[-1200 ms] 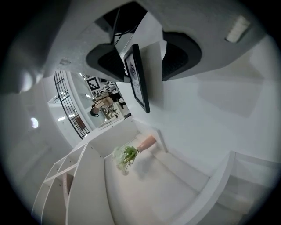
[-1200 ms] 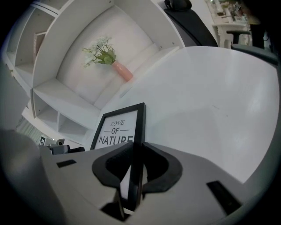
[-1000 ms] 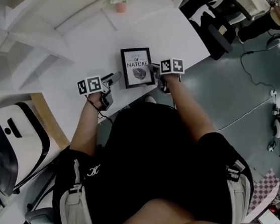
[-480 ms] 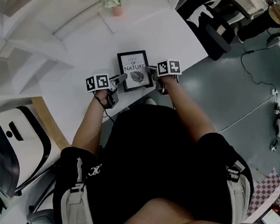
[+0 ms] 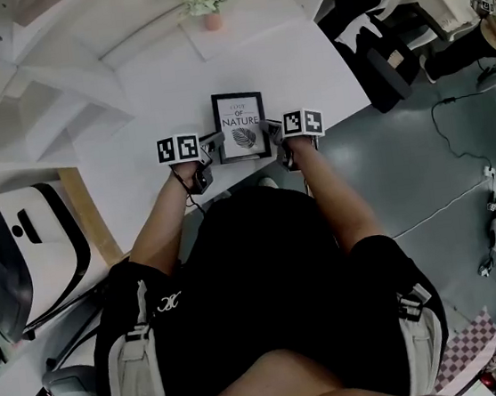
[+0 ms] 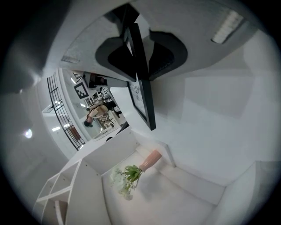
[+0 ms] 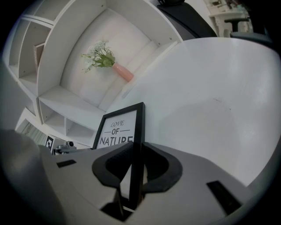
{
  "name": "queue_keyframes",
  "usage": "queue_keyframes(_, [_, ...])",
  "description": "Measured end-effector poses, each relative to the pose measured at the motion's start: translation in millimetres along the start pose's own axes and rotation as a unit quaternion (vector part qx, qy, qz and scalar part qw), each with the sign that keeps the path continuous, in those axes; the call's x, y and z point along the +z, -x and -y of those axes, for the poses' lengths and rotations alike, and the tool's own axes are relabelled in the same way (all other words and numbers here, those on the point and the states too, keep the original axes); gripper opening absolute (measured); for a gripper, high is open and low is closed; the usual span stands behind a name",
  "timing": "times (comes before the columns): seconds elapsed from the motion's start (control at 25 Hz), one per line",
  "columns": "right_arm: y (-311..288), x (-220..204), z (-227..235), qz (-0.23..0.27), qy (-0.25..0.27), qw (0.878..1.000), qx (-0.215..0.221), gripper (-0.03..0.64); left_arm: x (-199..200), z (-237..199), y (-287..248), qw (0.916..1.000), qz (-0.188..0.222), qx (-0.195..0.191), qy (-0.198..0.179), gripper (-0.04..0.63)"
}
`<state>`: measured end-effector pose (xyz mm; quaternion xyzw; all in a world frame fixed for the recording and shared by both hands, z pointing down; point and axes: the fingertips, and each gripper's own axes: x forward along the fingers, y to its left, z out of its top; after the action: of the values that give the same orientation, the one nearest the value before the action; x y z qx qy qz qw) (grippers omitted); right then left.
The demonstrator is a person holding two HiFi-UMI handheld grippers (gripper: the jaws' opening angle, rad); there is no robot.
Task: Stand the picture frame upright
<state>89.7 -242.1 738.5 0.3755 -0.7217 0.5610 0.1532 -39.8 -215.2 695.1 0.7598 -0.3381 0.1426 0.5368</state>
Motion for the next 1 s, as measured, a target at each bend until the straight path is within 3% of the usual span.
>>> queue_keyframes(0.12, [7,4,-6,0.009,0.013,1.0,0.01,0.074,5,11,4,0.9989,0.006,0.011,-0.045,0.098])
queue_keyframes(0.24, [17,22,-22,0.04,0.064,0.997,0.009,0.074,16,23,12,0.9943,0.022,0.027,-0.101,0.098])
queue_keyframes(0.4, [39,56,-55,0.117,0.163,0.98,-0.012,0.071,37,40,29,0.9824,0.069,0.042,-0.168,0.101])
queue_keyframes(0.52, [66,83,-97,0.21,0.276,0.937,-0.034,0.071,62,59,48,0.9588,0.133,0.075,-0.24,0.101])
queue_keyframes(0.64, [96,102,-142,0.287,0.369,0.883,-0.05,0.071,87,77,72,0.9184,0.208,0.121,-0.314,0.101])
queue_keyframes(0.72, [109,108,-164,0.314,0.403,0.858,-0.052,0.071,98,88,87,0.8969,0.246,0.139,-0.34,0.101])
queue_keyframes(0.84, [115,111,-183,0.325,0.434,0.839,-0.047,0.071,105,95,102,0.8822,0.276,0.152,-0.35,0.099])
queue_keyframes(1.0, [108,112,-193,0.316,0.445,0.837,-0.033,0.071,105,93,114,0.8718,0.289,0.173,-0.355,0.098])
